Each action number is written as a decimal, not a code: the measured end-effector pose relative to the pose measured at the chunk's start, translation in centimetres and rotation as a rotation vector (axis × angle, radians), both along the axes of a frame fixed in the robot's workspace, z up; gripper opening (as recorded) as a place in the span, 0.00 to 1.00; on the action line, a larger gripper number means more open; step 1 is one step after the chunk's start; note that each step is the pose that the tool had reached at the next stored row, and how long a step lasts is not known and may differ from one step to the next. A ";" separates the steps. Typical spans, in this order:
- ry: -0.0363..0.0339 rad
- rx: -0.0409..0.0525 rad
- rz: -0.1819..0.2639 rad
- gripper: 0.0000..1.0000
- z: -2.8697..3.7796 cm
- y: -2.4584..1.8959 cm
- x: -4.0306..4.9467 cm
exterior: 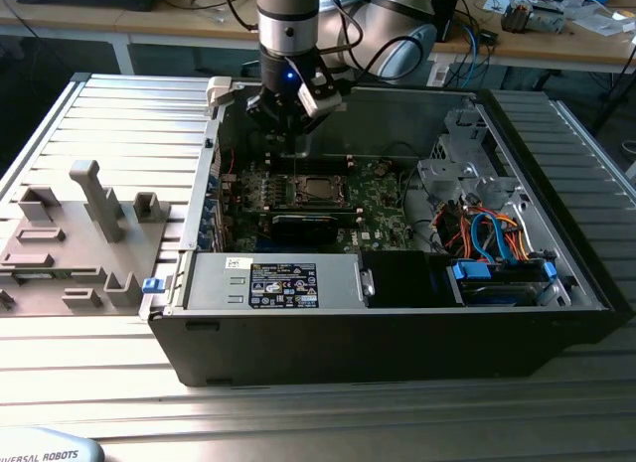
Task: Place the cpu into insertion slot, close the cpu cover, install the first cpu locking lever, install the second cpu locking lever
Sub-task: 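Install the first cpu locking lever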
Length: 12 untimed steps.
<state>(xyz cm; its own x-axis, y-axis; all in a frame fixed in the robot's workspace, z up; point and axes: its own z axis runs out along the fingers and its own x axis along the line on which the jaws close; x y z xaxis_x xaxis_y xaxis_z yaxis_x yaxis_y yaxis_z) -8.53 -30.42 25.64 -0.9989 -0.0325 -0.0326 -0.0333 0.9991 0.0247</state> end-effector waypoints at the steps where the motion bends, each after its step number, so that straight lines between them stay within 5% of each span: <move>1: 0.0000 0.0000 0.000 0.11 0.00 0.00 0.05; 12: 0.0000 0.0000 0.000 0.11 -0.01 0.00 0.59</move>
<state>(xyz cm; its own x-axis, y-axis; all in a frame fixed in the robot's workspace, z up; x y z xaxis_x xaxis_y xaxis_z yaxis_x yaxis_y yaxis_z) -7.94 -30.42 25.63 -0.9989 -0.0325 -0.0325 -0.0333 0.9991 0.0246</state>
